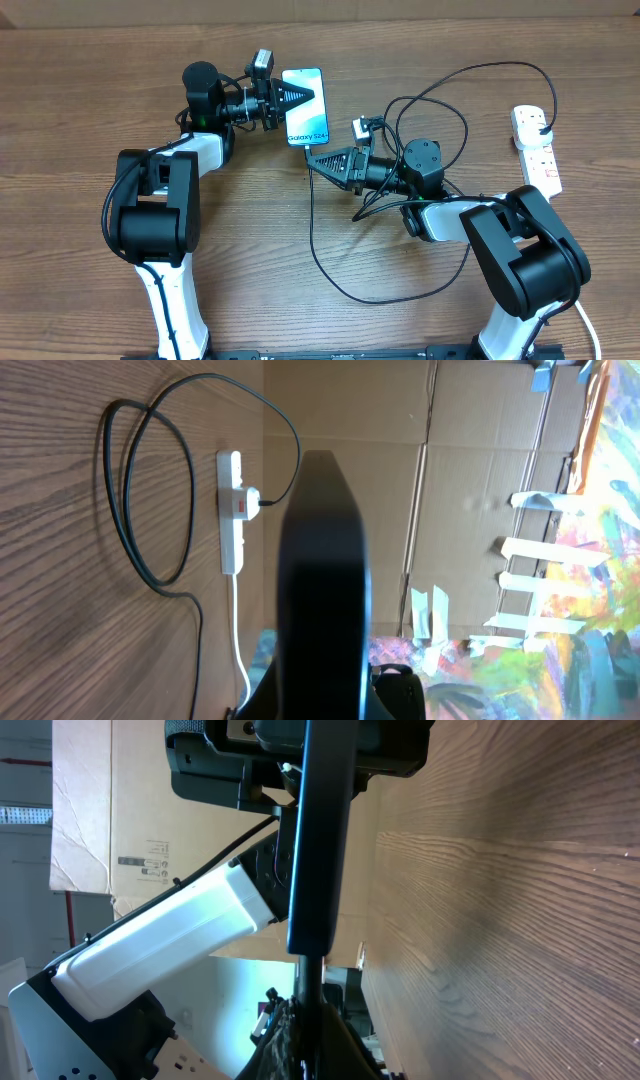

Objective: Plug charger to phone and switch on socket

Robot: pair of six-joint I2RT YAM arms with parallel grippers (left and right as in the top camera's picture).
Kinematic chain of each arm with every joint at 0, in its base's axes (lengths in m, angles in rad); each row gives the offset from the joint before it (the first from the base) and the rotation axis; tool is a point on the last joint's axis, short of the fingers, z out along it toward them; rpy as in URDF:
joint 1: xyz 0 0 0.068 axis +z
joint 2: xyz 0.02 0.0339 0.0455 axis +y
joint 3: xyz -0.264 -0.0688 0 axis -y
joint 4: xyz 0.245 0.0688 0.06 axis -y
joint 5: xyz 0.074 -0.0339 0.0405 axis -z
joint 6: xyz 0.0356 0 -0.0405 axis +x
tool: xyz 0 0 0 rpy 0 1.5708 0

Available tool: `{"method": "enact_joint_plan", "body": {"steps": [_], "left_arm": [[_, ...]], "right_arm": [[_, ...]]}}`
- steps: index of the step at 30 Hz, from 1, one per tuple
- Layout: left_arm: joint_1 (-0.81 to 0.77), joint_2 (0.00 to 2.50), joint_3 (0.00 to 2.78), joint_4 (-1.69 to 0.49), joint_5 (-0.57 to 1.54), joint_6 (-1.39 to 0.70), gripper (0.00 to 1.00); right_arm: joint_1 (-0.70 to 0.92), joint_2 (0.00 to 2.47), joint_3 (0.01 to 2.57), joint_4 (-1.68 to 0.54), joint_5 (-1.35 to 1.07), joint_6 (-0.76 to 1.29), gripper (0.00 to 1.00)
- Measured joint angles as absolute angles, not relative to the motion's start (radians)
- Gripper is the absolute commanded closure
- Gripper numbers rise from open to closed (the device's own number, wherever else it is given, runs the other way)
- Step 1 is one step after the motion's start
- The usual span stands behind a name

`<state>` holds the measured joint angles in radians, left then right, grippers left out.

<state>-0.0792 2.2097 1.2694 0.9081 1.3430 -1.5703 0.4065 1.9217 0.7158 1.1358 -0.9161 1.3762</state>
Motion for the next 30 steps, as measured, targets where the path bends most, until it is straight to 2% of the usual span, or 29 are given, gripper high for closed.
{"method": "enact_joint_plan", "body": {"steps": [30], "left_arm": [[-0.079, 2.210, 1.269, 0.908, 1.323, -1.568, 0.96]], "right_arm": [[0.406, 1.921, 0.716, 1.137, -0.891, 1.380, 0.96]]}}
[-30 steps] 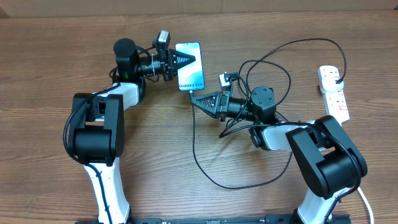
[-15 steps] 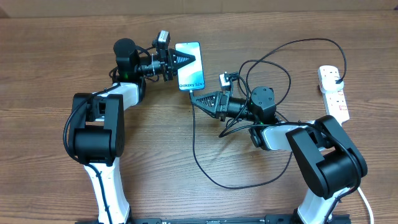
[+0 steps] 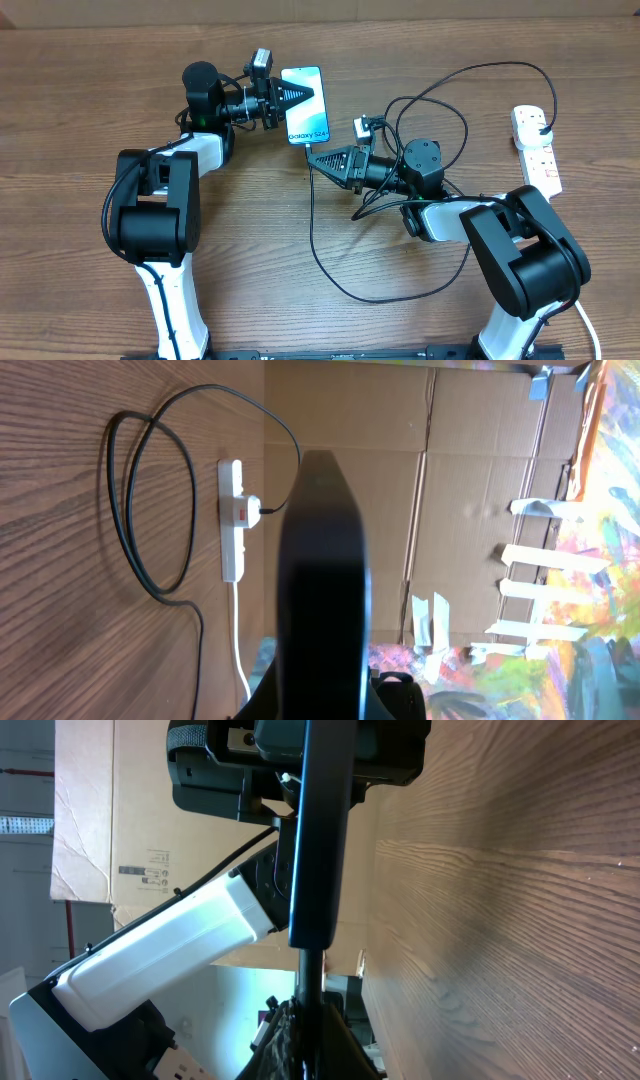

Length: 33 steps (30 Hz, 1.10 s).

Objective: Plug charger to phone and switch on socket

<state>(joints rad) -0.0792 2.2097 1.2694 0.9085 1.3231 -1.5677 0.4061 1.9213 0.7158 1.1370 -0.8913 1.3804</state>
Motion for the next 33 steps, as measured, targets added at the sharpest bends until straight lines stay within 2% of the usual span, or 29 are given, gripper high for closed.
{"method": "enact_joint_plan", "body": {"steps": [33], "left_arm": [[-0.079, 2.210, 1.270, 0.908, 1.312, -1.567, 0.95]], "right_arm": [[0.386, 1.921, 0.716, 1.144, -0.888, 1.380, 0.96]]}}
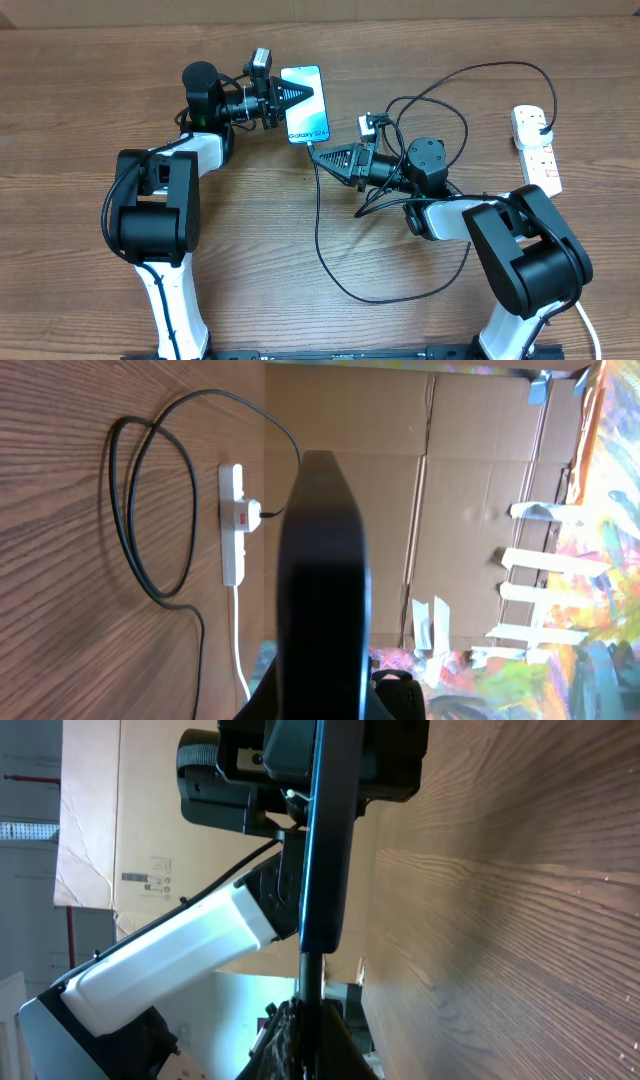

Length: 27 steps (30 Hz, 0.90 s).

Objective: Plug charger to phone and switch on socket

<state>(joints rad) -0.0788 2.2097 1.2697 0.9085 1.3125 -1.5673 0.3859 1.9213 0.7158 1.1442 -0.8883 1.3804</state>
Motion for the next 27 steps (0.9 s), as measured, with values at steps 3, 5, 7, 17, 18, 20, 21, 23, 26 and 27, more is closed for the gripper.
{"method": "enact_joint_plan", "body": {"steps": [3, 5, 7, 17, 18, 20, 21, 23, 26, 27], "left_arm": [[-0.079, 2.210, 1.270, 0.908, 1.308, -1.567, 0.95], [-0.079, 2.210, 1.270, 0.908, 1.304, -1.567, 0.96], [-0.078, 2.210, 1.270, 0.908, 1.298, -1.561, 0.96], [-0.078, 2.210, 1.270, 0.908, 1.263, -1.546, 0.95], [-0.078, 2.210, 1.270, 0.908, 1.262, -1.546, 0.95], [-0.078, 2.210, 1.270, 0.908, 1.258, -1.545, 0.96], [-0.078, 2.210, 1.270, 0.908, 1.255, -1.544, 0.96], [-0.078, 2.210, 1.270, 0.908, 1.251, -1.542, 0.96], [-0.078, 2.210, 1.270, 0.908, 1.247, -1.542, 0.95], [-0.078, 2.210, 1.270, 0.908, 1.246, -1.542, 0.96]], "right_arm": [[0.385, 1.922, 0.716, 1.143, -0.880, 1.380, 0.96], [0.386, 1.921, 0.716, 1.135, -0.872, 1.380, 0.96], [0.386, 1.921, 0.716, 1.116, -0.863, 1.380, 0.96], [0.387, 1.921, 0.715, 1.106, -0.822, 1.375, 0.96], [0.387, 1.921, 0.715, 1.106, -0.821, 1.375, 0.96], [0.387, 1.921, 0.714, 1.110, -0.813, 1.372, 0.96], [0.387, 1.921, 0.713, 1.114, -0.809, 1.373, 0.96], [0.389, 1.921, 0.711, 1.123, -0.802, 1.372, 0.96], [0.397, 1.921, 0.710, 1.126, -0.789, 1.372, 0.96], [0.399, 1.921, 0.710, 1.126, -0.785, 1.372, 0.96]]}}
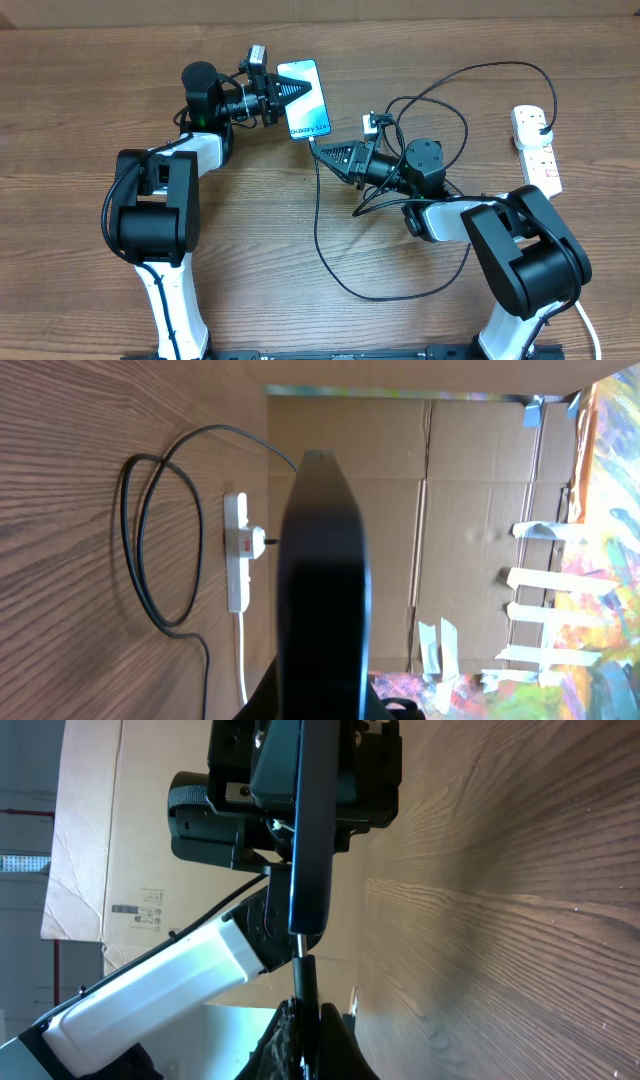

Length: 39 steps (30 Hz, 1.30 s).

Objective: Plug charger to phone and switch on socket

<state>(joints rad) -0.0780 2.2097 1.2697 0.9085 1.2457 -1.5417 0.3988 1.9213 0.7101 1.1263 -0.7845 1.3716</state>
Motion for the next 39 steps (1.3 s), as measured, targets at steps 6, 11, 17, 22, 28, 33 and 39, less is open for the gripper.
{"method": "enact_joint_plan", "body": {"steps": [6, 11, 17, 22, 28, 33, 39], "left_arm": [[-0.078, 2.210, 1.270, 0.909, 1.235, -1.541, 0.96], [-0.078, 2.210, 1.271, 0.908, 1.226, -1.533, 0.96], [-0.078, 2.210, 1.271, 0.908, 1.226, -1.515, 0.95], [-0.078, 2.210, 1.271, 0.909, 1.230, -1.511, 0.95], [-0.079, 2.210, 1.271, 0.908, 1.230, -1.511, 0.95], [-0.086, 2.210, 1.272, 0.908, 1.223, -1.509, 0.96], [-0.103, 2.210, 1.272, 0.908, 1.218, -1.508, 0.95]], "right_arm": [[0.401, 1.921, 0.710, 1.129, -0.768, 1.372, 0.96], [0.402, 1.921, 0.706, 1.129, -0.750, 1.368, 0.96], [0.402, 1.921, 0.701, 1.129, -0.739, 1.362, 0.96], [0.402, 1.922, 0.699, 1.129, -0.734, 1.350, 0.96], [0.412, 1.922, 0.699, 1.141, -0.727, 1.342, 0.96], [0.416, 1.921, 0.699, 1.143, -0.725, 1.341, 0.96], [0.431, 1.921, 0.699, 1.143, -0.707, 1.334, 0.96]]}}
